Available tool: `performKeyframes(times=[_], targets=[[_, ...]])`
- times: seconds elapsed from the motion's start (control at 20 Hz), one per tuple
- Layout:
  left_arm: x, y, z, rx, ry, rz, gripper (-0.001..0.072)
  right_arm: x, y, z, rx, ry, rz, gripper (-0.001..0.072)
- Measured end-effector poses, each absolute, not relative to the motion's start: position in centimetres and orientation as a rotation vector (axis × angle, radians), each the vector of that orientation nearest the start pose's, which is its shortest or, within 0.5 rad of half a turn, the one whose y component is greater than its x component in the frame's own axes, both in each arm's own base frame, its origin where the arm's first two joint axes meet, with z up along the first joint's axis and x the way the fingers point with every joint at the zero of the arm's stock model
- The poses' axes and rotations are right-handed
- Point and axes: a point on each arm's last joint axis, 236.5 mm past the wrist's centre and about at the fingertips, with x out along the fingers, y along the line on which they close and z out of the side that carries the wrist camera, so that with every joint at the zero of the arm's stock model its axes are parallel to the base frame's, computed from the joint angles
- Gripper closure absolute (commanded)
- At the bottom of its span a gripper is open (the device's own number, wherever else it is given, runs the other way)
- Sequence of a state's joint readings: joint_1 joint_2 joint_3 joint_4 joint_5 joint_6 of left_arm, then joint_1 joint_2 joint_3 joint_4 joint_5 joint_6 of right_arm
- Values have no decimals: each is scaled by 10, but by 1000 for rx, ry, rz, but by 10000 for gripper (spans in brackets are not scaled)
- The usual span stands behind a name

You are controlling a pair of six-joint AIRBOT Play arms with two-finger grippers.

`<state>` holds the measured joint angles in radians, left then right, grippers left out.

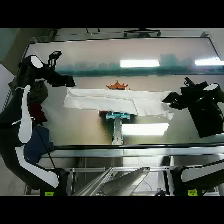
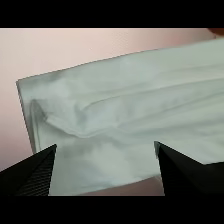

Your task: Fold the shirts.

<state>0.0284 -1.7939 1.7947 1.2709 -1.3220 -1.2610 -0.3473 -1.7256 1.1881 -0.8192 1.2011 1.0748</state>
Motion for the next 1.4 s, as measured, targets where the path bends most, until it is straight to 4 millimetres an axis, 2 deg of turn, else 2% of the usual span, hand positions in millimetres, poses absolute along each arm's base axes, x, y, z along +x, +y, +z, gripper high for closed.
performKeyframes(times=[0.05, 0.1, 0.15, 0.2, 0.25, 0.3, 0.45, 0.6, 0.85, 1.05, 1.1, 1.15, 1.2, 1.3, 1.4], targets=[[504, -58, 4, -26, 1258, -386, 16, 407, 16, -102, 659, 1375, 396, 504], [504, -63, 6, -45, 1255, -402, 17, 406, 19, -106, 655, 1383, 407, 628], [504, -70, 8, -66, 1248, -423, 122, 405, 20, -108, 640, 1384, 421, 690], [504, -78, 10, -84, 1242, -445, 340, 406, 22, -107, 626, 1379, 433, 691], [503, -86, 12, -90, 1236, -467, 590, 408, 23, -106, 621, 1372, 442, 691], [502, -96, 12, -93, 1233, -492, 697, 412, 22, -103, 614, 1361, 444, 692], [499, -131, 5, -78, 1237, -563, 697, 426, 20, -79, 592, 1314, 456, 692], [493, -185, -19, -56, 1257, -637, 697, 439, 18, -36, 557, 1262, 474, 692], [467, -305, -76, 4, 1285, -755, 696, 446, 20, 42, 495, 1189, 518, 692], [448, -392, -96, 38, 1258, -841, 696, 439, 24, 96, 435, 1144, 559, 692], [447, -396, -97, 39, 1257, -844, 696, 439, 24, 96, 433, 1143, 559, 692], [441, -420, -102, 42, 1245, -865, 696, 437, 25, 117, 406, 1117, 570, 692], [438, -430, -103, 38, 1238, -872, 697, 436, 26, 124, 397, 1108, 573, 692], [433, -442, -103, 14, 1230, -880, 697, 434, 27, 132, 387, 1100, 578, 693], [433, -447, -86, -29, 1212, -890, 696, 434, 26, 136, 377, 1092, 577, 692]])
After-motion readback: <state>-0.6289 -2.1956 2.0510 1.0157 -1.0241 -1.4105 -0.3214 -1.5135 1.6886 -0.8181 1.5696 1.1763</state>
